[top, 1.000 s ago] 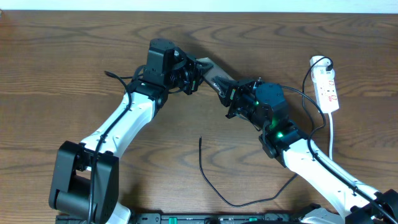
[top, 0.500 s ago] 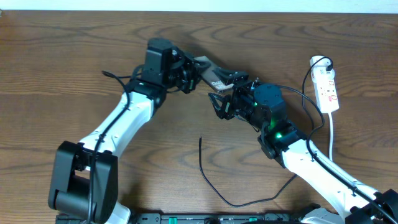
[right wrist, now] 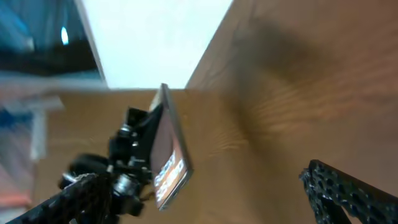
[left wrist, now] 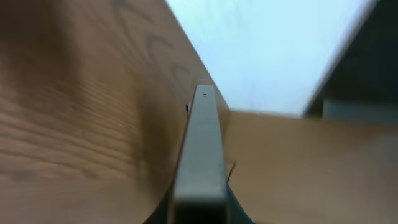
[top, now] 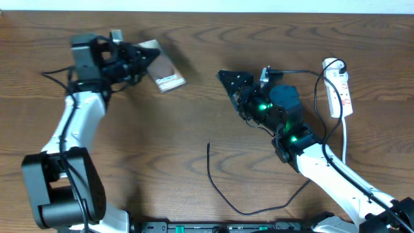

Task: Plug charger to phone and switch on socket
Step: 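Open the right gripper and pull the phone left with the left gripper, then move the right gripper down over the black cable's plug end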

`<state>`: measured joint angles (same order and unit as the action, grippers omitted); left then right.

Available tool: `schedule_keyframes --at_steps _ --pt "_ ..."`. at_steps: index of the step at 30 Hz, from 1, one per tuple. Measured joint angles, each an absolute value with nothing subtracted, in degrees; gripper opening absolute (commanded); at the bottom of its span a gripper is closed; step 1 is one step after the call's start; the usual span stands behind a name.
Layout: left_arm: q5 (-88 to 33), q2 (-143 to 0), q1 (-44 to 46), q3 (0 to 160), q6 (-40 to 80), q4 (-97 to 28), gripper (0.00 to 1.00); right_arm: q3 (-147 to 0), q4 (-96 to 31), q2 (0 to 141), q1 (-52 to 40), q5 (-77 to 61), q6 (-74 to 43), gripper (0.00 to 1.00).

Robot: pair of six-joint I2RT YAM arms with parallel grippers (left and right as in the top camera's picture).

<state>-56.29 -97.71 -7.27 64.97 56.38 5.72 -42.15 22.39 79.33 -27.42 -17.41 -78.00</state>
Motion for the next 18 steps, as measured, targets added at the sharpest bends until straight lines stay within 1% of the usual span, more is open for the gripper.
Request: schedule_keyframes --at_steps 3,6,8,12,13,18 --pt "-63.70 -97.71 -10.72 64.97 47.77 3.62 0.08 -42.15 22.85 79.33 -27.42 -18.37 -68.29 0.99" --pt "-67.96 -97.71 -13.23 64.99 40.47 -1.04 0.07 -42.26 21.89 79.33 -27.44 -19.07 -62.54 0.99" --pt "-69.69 -97.71 -15.22 64.99 35.68 -4.36 0.07 -42.81 18.59 79.33 -27.44 -19.46 -59.37 0.99" --pt "-71.33 -97.71 -19.53 64.99 28.42 -9.34 0.07 -48.12 2.59 79.33 -27.44 -19.42 -53.45 0.99" --pt "-71.46 -97.71 -20.29 64.99 27.79 -9.89 0.07 -50.54 -2.96 79.33 -27.44 -19.16 -51.68 0.99" --pt "-71.70 -97.71 -25.82 64.99 24.47 -10.61 0.07 -61.12 -21.04 79.33 -28.97 -14.76 -46.11 0.99"
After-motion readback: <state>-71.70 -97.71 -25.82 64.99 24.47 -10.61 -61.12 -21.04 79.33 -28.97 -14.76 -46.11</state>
